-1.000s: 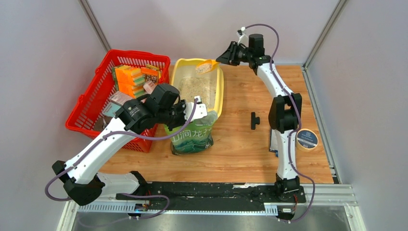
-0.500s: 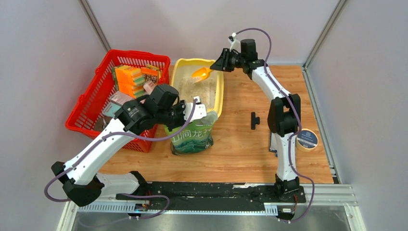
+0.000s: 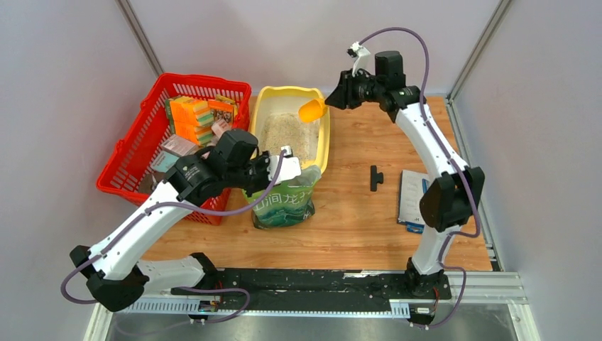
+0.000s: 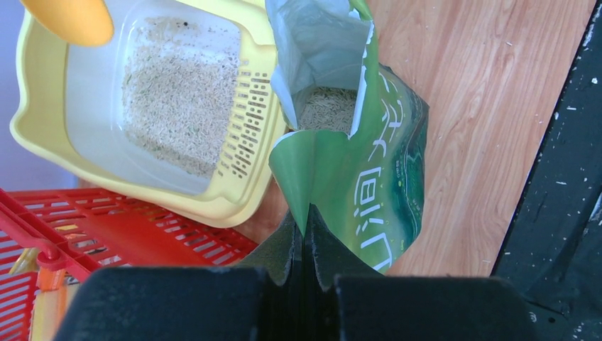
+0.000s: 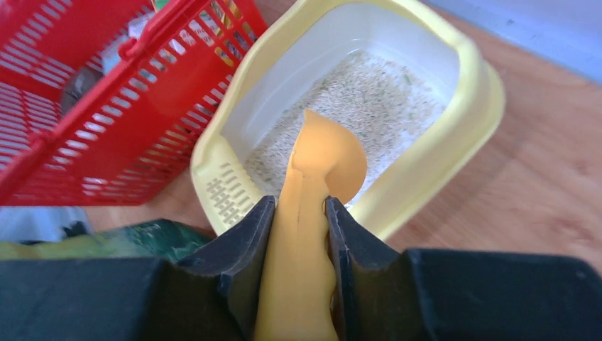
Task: Fill the litter box with clean litter
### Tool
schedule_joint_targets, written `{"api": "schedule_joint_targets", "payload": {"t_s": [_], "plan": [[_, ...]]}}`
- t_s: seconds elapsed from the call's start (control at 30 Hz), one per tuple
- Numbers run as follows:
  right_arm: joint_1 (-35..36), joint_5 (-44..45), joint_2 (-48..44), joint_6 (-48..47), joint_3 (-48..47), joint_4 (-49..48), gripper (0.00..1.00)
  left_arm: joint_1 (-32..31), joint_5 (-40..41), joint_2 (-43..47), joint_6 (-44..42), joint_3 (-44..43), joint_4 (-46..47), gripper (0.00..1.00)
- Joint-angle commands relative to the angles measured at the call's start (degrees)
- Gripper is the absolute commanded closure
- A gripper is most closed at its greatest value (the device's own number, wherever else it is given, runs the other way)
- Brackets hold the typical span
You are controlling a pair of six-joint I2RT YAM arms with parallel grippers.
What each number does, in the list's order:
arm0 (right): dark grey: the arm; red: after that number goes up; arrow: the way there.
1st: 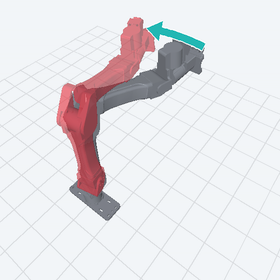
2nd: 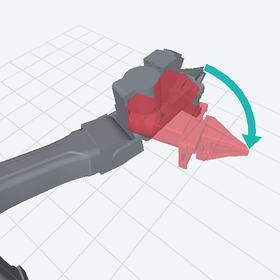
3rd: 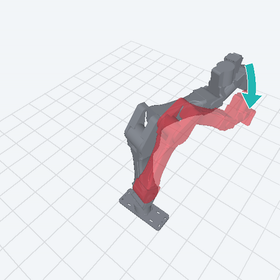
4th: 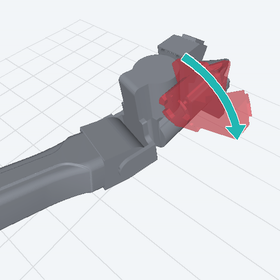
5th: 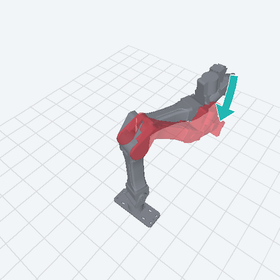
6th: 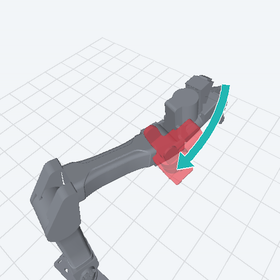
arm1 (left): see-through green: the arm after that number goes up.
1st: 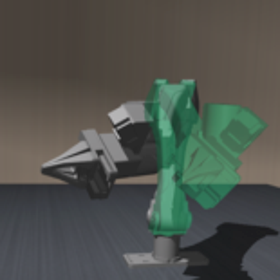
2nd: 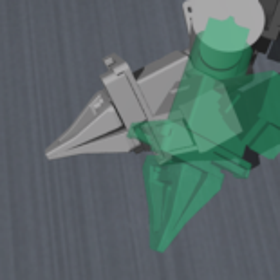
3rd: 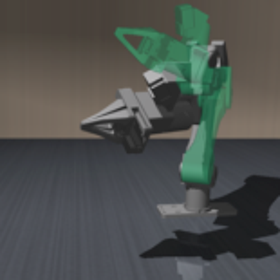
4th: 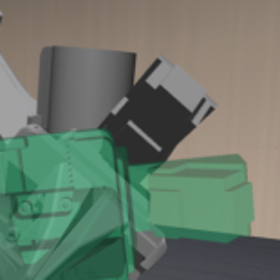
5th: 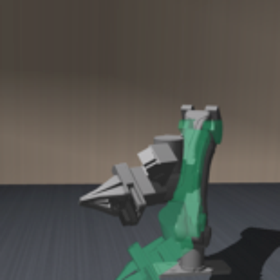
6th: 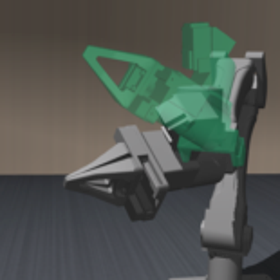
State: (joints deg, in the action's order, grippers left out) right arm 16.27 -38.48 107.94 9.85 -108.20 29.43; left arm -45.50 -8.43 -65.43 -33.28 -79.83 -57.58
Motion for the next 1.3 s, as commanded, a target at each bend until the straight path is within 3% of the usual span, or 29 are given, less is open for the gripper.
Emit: {"api": "schedule_joint_targets", "payload": {"t_s": [0.0, 0.1, 0.23, 0.4, 0.53, 0.67, 0.93, 1.13, 1.27], "plan": [[3.32, 8.85, -10.10, -21.78, 3.95, 2.39, 1.00, -0.03, -1.59, 4.34, 0.23, 0.29, 5.55, 1.00], [4.03, 13.68, -13.36, -26.10, 3.36, 0.98, 1.00, -0.03, -2.03, 5.57, 0.41, 1.16, 6.34, 1.00], [2.28, 17.39, -17.40, -23.13, 5.27, 6.77, 1.00, -0.03, -2.56, 6.37, -0.47, 2.22, 7.92, 1.00], [-4.49, 10.54, -25.31, -13.28, 13.97, 17.90, 1.00, -0.12, -3.17, 6.54, -0.21, 3.02, 9.51, 1.00], [-7.57, 0.10, -27.43, -18.18, 18.37, 30.83, 0.97, -0.03, -3.62, 7.42, -1.00, 3.19, 8.02, 1.00], [-8.62, -9.31, -25.59, -23.63, 21.18, 42.54, 0.96, -0.12, -2.83, 8.82, -0.91, 4.94, 8.10, 1.00], [-8.71, -3.18, -15.85, -28.30, 22.60, 45.18, 0.97, 0.06, -2.83, 9.53, -0.12, 6.44, 8.10, 1.00], [-8.72, -7.22, -5.03, -35.76, 19.00, 52.92, 0.98, 0.06, -2.39, 9.53, -0.47, 6.80, 7.75, 1.00], [-8.80, -4.68, -0.28, -35.60, 16.36, 53.36, 0.94, 0.14, -1.95, 9.35, -0.56, 7.23, 7.84, 1.00]]}}
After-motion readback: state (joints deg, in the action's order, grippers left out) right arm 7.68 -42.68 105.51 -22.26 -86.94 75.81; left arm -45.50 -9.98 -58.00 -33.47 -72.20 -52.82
